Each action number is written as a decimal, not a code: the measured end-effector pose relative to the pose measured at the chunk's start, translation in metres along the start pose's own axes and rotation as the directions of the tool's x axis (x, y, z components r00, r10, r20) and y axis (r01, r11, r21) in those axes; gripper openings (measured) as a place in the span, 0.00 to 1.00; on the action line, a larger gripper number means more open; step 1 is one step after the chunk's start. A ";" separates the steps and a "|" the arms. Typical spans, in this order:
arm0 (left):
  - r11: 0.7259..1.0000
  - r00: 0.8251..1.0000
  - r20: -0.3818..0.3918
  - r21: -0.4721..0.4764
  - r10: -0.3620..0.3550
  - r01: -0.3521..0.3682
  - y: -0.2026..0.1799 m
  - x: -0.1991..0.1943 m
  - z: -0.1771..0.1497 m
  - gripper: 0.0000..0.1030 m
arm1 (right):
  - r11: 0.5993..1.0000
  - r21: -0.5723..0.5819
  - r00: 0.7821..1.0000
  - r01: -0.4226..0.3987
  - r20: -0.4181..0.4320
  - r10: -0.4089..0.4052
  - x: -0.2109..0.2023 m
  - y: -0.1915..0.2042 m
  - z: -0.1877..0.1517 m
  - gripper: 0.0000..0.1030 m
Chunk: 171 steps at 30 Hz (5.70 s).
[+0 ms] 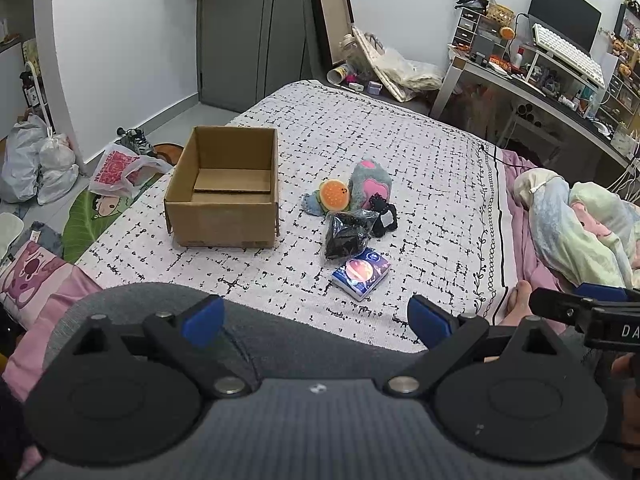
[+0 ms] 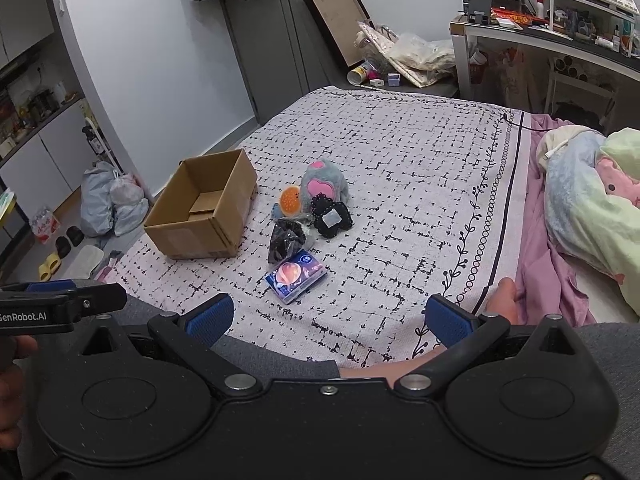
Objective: Organize soft objects
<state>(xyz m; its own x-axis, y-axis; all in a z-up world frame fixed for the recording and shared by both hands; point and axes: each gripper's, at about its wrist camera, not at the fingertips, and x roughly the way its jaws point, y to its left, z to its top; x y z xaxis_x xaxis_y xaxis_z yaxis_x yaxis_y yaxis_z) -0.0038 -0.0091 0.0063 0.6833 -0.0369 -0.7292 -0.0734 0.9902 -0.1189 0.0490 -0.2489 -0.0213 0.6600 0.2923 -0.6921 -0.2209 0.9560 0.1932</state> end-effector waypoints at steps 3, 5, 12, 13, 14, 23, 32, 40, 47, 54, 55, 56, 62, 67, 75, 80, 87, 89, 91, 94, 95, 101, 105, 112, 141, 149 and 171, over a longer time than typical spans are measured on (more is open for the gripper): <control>1.000 1.000 0.000 0.000 0.001 -0.001 0.000 0.000 0.000 0.95 | 1.000 -0.002 1.000 -0.001 -0.002 0.001 0.000 0.000 0.000 1.00; 1.000 1.000 0.001 -0.003 0.002 -0.002 0.000 0.000 0.000 0.95 | 1.000 0.000 1.000 -0.002 -0.002 0.002 0.000 0.000 -0.001 1.00; 1.000 1.000 0.000 -0.003 0.001 -0.001 0.001 0.001 -0.001 0.95 | 1.000 0.009 1.000 -0.007 -0.001 0.007 0.000 -0.001 -0.001 1.00; 1.000 1.000 -0.001 -0.002 0.001 -0.001 0.001 0.001 -0.002 0.95 | 1.000 0.011 1.000 -0.009 0.000 0.009 -0.001 -0.001 -0.001 1.00; 1.000 1.000 0.000 -0.003 0.002 -0.002 0.001 0.001 -0.002 0.95 | 1.000 0.013 1.000 -0.010 -0.001 0.010 0.000 -0.002 -0.002 1.00; 1.000 1.000 0.002 -0.002 0.006 -0.006 0.001 0.000 -0.003 0.95 | 1.000 0.015 1.000 -0.009 -0.002 0.009 0.001 -0.002 -0.003 1.00; 1.000 1.000 0.003 0.002 0.013 -0.013 0.001 0.001 -0.002 0.95 | 1.000 0.014 1.000 -0.014 -0.006 0.014 0.004 -0.001 -0.003 1.00; 1.000 1.000 -0.001 -0.015 0.013 -0.013 0.006 0.005 0.000 0.95 | 1.000 0.009 1.000 -0.012 -0.020 0.012 0.010 0.001 -0.004 1.00; 1.000 1.000 -0.005 -0.017 0.007 -0.007 0.004 0.013 0.002 0.95 | 1.000 0.019 0.999 -0.021 -0.032 0.021 0.019 -0.003 -0.002 1.00; 1.000 1.000 0.007 -0.014 -0.009 0.009 0.000 0.022 0.008 0.94 | 1.000 0.022 0.999 -0.021 -0.031 0.022 0.032 -0.006 0.005 1.00; 1.000 1.000 0.009 -0.010 -0.007 0.007 -0.001 0.024 0.010 0.94 | 1.000 0.022 0.999 -0.021 -0.028 0.022 0.033 -0.006 0.007 1.00; 1.000 1.000 0.008 -0.007 -0.007 0.007 -0.001 0.026 0.011 0.94 | 0.999 0.025 0.999 -0.027 -0.024 0.028 0.035 -0.007 0.010 1.00; 1.000 1.000 -0.003 -0.011 -0.020 0.020 -0.005 0.039 0.022 0.94 | 0.993 0.097 0.998 -0.063 -0.022 0.065 0.046 -0.018 0.023 1.00; 0.999 1.000 -0.008 -0.016 -0.028 0.028 -0.009 0.049 0.030 0.94 | 0.988 0.136 0.997 -0.073 -0.008 0.075 0.054 -0.028 0.032 1.00; 0.998 0.999 -0.013 -0.052 -0.036 0.035 -0.013 0.066 0.042 0.90 | 0.970 0.221 0.995 -0.098 -0.011 0.103 0.071 -0.050 0.048 1.00; 0.996 0.999 -0.014 -0.075 -0.038 0.037 -0.015 0.077 0.049 0.83 | 0.955 0.275 0.991 -0.110 -0.041 0.126 0.090 -0.056 0.060 0.97; 0.990 0.997 -0.052 -0.127 -0.065 0.058 -0.014 0.106 0.063 0.74 | 0.898 0.414 0.979 -0.151 -0.064 0.195 0.122 -0.064 0.070 0.88; 0.988 0.995 -0.067 -0.137 -0.074 0.064 -0.015 0.118 0.067 0.73 | 0.888 0.435 0.976 -0.153 -0.073 0.204 0.136 -0.064 0.065 0.80; 0.987 0.992 -0.093 -0.145 -0.080 0.066 -0.015 0.131 0.070 0.70 | 0.879 0.447 0.971 -0.165 -0.082 0.224 0.148 -0.064 0.058 0.74; 0.984 0.988 -0.128 -0.163 -0.090 0.069 -0.013 0.150 0.072 0.68 | 0.848 0.500 0.959 -0.174 -0.110 0.261 0.167 -0.067 0.048 0.68; 0.983 0.986 -0.138 -0.172 -0.091 0.067 -0.013 0.155 0.072 0.67 | 0.838 0.518 0.955 -0.173 -0.120 0.271 0.173 -0.068 0.045 0.65; 0.977 0.976 -0.197 -0.209 -0.090 0.048 -0.011 0.193 0.073 0.66 | 0.813 0.560 0.938 -0.161 -0.169 0.302 0.199 -0.061 0.030 0.59; 0.973 0.972 -0.214 -0.225 -0.095 0.045 -0.010 0.215 0.077 0.66 | 0.804 0.575 0.926 -0.151 -0.204 0.319 0.215 -0.056 0.023 0.59; 0.960 0.964 -0.228 -0.271 -0.133 0.069 -0.006 0.249 0.075 0.66 | 0.782 0.609 0.907 -0.131 -0.244 0.343 0.239 -0.054 0.011 0.42; 0.912 0.947 -0.276 -0.408 -0.166 0.041 0.020 0.285 0.054 0.43 | 0.807 0.580 0.923 -0.108 -0.244 0.298 0.276 -0.034 0.006 0.28; 0.916 0.955 -0.246 -0.397 -0.163 0.054 0.022 0.253 0.064 0.43 | 0.830 0.541 0.944 -0.135 -0.184 0.274 0.252 -0.033 0.017 0.23; 0.941 0.987 -0.137 -0.337 -0.088 0.037 0.032 0.179 0.097 0.43 | 0.893 0.390 0.967 -0.225 -0.021 0.254 0.207 -0.017 0.049 0.20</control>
<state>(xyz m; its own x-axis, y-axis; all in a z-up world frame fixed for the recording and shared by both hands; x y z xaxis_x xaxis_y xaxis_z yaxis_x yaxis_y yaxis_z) 0.1870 0.0294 -0.0630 0.5815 -0.1418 -0.8011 -0.2888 0.8846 -0.3662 0.2249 -0.2032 -0.1337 0.5669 0.5245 -0.6352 -0.0655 0.7973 0.6000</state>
